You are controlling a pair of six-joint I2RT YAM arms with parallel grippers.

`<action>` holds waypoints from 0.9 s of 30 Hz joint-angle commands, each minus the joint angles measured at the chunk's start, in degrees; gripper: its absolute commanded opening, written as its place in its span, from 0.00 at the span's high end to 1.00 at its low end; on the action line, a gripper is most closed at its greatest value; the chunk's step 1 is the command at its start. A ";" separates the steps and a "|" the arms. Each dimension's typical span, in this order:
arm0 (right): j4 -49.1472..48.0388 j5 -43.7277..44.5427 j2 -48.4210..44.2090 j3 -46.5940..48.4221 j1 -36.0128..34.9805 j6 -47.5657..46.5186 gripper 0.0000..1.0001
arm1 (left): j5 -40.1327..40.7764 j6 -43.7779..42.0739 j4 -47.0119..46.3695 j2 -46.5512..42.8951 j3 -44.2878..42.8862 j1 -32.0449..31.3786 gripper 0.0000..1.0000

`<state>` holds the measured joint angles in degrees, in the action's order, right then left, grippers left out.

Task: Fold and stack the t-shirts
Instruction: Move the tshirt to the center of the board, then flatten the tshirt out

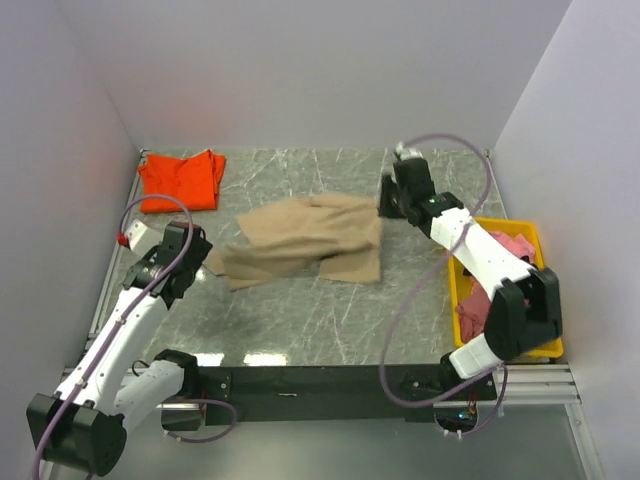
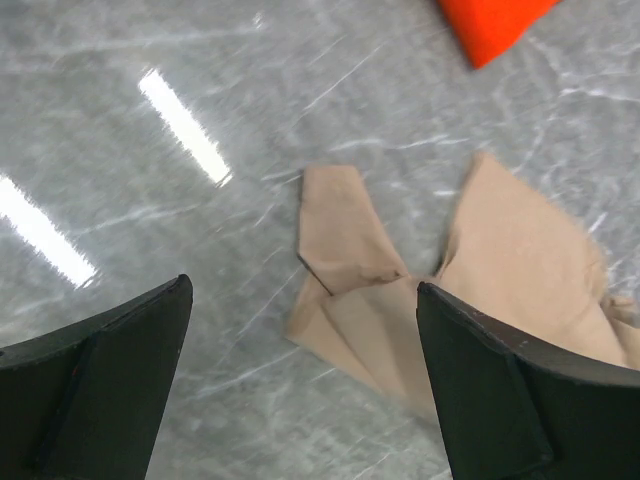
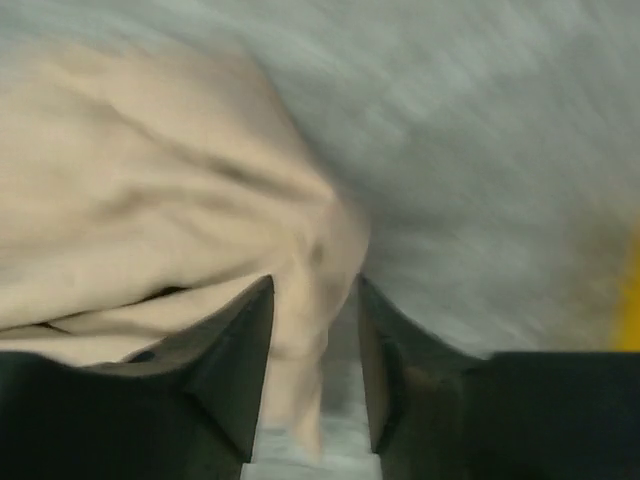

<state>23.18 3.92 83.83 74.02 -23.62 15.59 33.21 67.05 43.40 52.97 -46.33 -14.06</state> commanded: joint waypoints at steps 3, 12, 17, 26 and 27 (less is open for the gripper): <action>0.90 14.17 1.43 -9.33 5.42 5.85 0.36 | -2.71 3.44 3.36 -3.40 3.70 0.27 0.01; 4.41 12.17 -5.34 -15.03 5.42 12.97 0.14 | -15.96 -8.83 -10.59 4.32 3.35 0.18 0.01; 3.46 5.77 -8.33 -20.04 5.42 14.20 0.14 | -24.41 -13.69 -21.23 12.13 1.51 0.18 0.01; 3.72 2.85 -7.98 -22.25 5.42 12.88 0.15 | -22.95 -19.85 -24.87 34.88 -15.00 0.62 0.01; 3.89 2.76 -8.24 -22.77 5.42 12.62 0.16 | -22.32 -20.37 -23.98 36.83 -16.59 1.05 0.01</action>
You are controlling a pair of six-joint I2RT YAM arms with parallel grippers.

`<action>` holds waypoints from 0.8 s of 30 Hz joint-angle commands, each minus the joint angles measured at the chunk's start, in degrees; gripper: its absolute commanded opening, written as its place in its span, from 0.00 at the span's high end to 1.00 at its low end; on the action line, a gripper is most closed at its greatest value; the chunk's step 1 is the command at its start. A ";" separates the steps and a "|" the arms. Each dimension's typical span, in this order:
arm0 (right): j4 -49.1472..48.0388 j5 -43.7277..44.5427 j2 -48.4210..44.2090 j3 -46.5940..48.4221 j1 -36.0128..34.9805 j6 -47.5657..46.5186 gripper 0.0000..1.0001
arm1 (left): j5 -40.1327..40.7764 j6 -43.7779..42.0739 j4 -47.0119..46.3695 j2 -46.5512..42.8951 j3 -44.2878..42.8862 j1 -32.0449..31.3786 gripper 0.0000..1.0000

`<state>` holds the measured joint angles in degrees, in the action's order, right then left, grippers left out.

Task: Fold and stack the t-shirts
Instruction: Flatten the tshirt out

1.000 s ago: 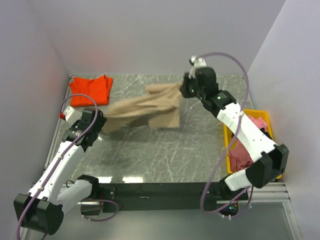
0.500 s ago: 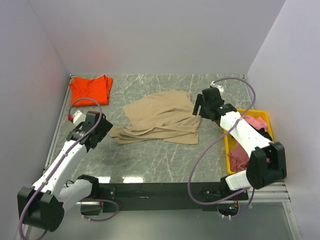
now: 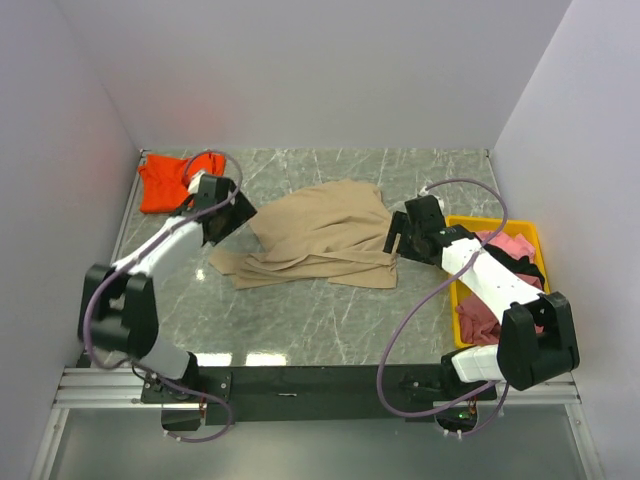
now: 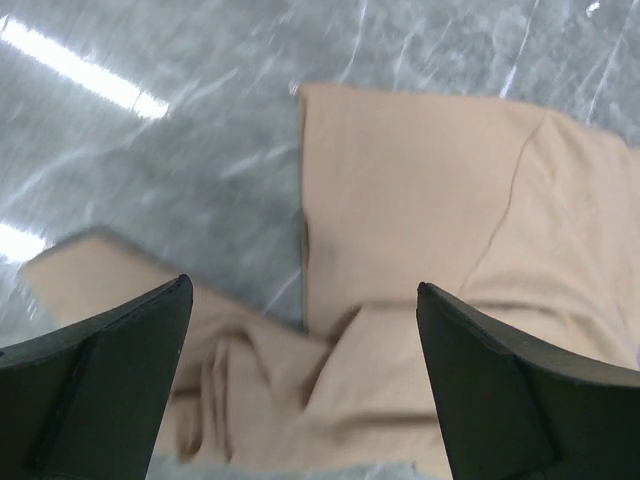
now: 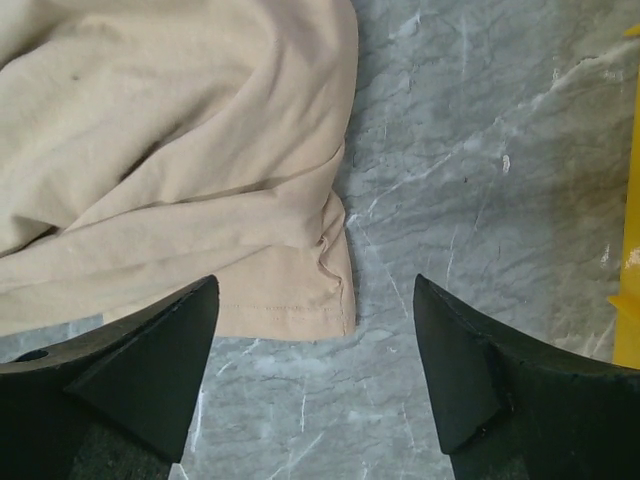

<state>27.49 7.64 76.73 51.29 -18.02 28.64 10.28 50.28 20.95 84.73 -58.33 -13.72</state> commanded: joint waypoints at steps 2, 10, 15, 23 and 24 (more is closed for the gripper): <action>1.42 1.23 -1.23 -0.05 -0.17 -0.34 0.16 | -0.70 -5.01 -1.87 9.90 -8.11 1.14 0.03; 3.19 -2.81 -3.60 -2.68 -0.17 0.88 0.16 | -1.94 -10.03 0.58 22.93 -20.86 2.46 0.23; 3.45 -4.82 -4.31 -4.09 -0.17 1.50 0.17 | -2.29 -10.56 -0.48 27.41 -21.39 2.64 0.28; 3.80 -4.04 -3.78 -4.97 -0.17 2.03 0.17 | -6.14 -11.08 -2.05 30.93 -21.48 2.82 0.44; 3.63 -4.21 -3.69 -5.06 -0.17 2.12 0.17 | -7.81 -10.91 -2.40 31.11 -21.13 2.73 0.46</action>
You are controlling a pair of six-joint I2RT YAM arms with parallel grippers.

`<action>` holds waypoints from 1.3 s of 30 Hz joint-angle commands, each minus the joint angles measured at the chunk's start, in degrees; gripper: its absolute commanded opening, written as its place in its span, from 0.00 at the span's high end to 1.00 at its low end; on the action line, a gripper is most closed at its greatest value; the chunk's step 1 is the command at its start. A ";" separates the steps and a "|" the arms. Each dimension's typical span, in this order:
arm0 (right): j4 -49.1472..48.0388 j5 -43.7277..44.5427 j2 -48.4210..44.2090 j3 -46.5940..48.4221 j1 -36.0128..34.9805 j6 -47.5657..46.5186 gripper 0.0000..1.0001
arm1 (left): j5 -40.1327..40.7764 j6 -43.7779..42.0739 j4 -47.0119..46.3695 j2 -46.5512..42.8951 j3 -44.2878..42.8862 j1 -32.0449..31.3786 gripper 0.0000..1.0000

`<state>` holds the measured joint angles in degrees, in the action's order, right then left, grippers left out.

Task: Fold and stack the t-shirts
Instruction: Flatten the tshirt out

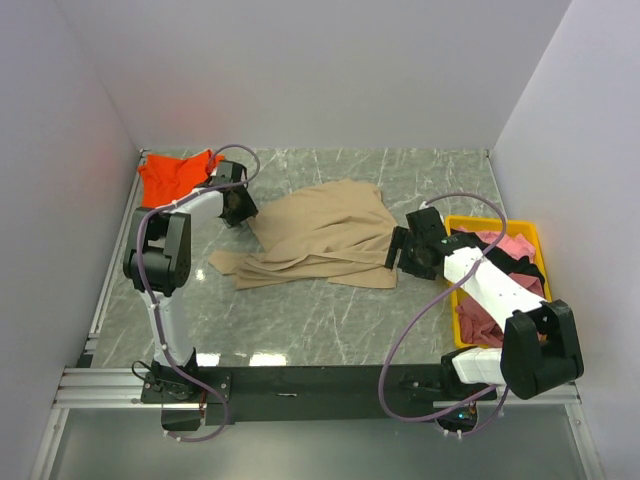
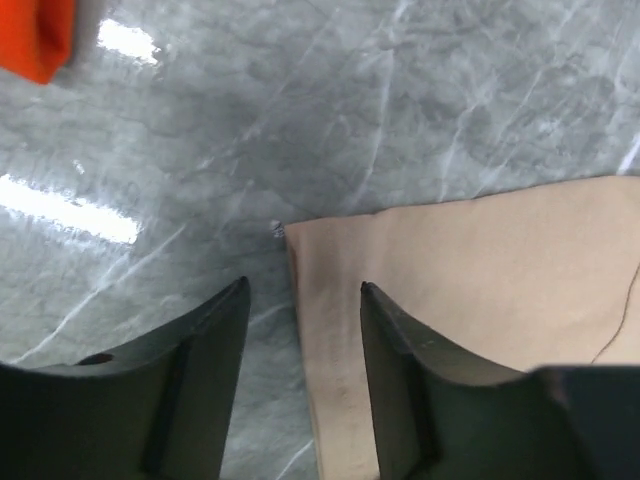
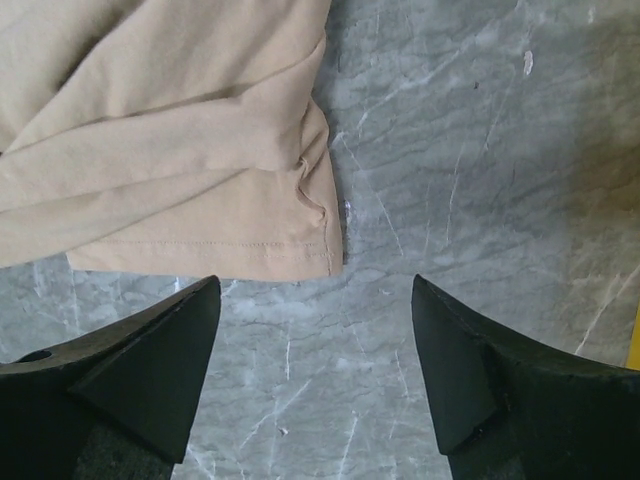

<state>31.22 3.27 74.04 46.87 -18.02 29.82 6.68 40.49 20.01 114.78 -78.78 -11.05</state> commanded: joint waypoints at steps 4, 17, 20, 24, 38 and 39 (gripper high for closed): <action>-1.16 -1.07 -1.18 -0.90 -0.17 0.76 0.17 | -4.84 -1.38 -1.56 2.20 -0.23 -0.29 0.55; -0.64 -2.13 1.01 -3.02 -0.26 1.82 0.20 | -2.74 -1.99 -6.30 -4.03 2.23 -1.43 0.99; -2.39 -3.09 3.30 -3.28 -0.26 1.82 0.24 | -1.06 -1.99 -7.18 -7.90 3.11 -1.43 0.99; -7.83 -2.13 8.21 -3.11 -0.26 1.99 0.28 | -1.40 -1.73 -10.77 -13.08 6.96 -1.43 1.00; -7.32 5.68 11.22 4.88 -1.14 1.64 1.00 | 0.88 -2.96 -13.95 -27.41 10.93 -1.43 0.99; -5.84 9.09 9.21 6.20 -1.23 1.03 1.00 | 1.14 -3.22 -14.03 -29.42 10.84 -1.43 0.99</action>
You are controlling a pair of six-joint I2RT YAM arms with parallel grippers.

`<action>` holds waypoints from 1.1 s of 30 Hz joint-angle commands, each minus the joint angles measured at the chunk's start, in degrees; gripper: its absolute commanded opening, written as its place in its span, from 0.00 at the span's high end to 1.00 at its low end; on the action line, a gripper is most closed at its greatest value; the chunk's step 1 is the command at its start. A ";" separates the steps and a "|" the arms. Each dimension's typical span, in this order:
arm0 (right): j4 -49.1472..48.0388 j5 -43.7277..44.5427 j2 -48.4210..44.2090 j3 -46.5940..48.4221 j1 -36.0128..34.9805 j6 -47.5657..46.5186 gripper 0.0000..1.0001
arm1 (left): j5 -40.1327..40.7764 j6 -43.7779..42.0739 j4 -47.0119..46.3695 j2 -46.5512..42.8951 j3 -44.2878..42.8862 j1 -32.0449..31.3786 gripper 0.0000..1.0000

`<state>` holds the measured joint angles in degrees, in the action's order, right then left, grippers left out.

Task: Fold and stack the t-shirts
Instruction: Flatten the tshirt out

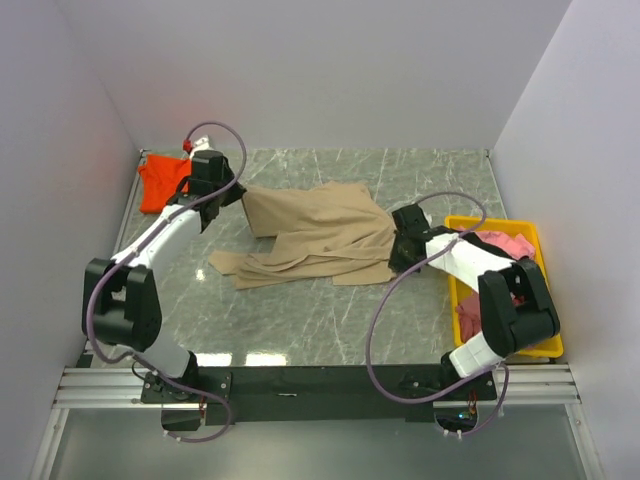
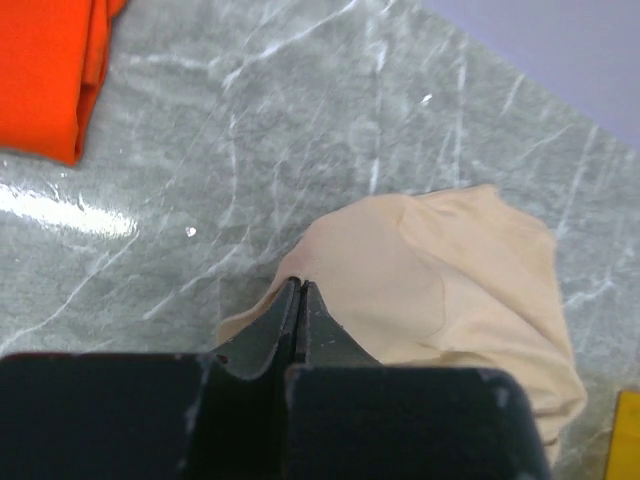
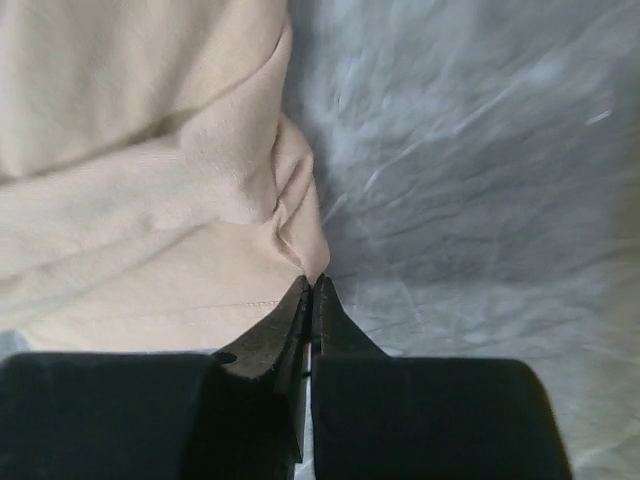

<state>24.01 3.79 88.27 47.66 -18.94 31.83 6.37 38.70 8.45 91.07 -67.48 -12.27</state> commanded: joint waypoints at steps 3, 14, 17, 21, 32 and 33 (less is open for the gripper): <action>3.40 14.46 -10.02 10.16 -0.31 -2.47 1.00 | 3.29 -1.69 -2.38 -10.71 -1.07 -0.21 1.00; 4.64 19.93 -27.52 27.12 -0.22 -11.26 1.00 | 9.62 -5.12 -2.82 -29.36 -7.92 -0.21 0.99; 3.50 19.59 -32.18 32.22 -0.22 -14.68 1.00 | 10.85 -6.44 -2.82 -33.93 -11.34 -0.21 0.99; 1.92 14.59 -36.75 40.64 -0.22 -17.24 1.00 | 9.89 -8.11 -2.12 -39.11 -16.97 -0.21 0.99; 4.90 -0.53 -41.42 57.98 -0.22 -22.60 1.00 | 6.82 -11.54 2.45 -46.68 -32.79 -0.21 0.99; 5.95 -1.15 -40.99 59.12 -0.22 -22.61 1.00 | 5.94 -11.71 2.80 -46.86 -33.67 -0.21 0.99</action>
<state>28.97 8.12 46.37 103.85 -19.00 11.75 14.41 29.04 9.98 44.53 -98.37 -12.47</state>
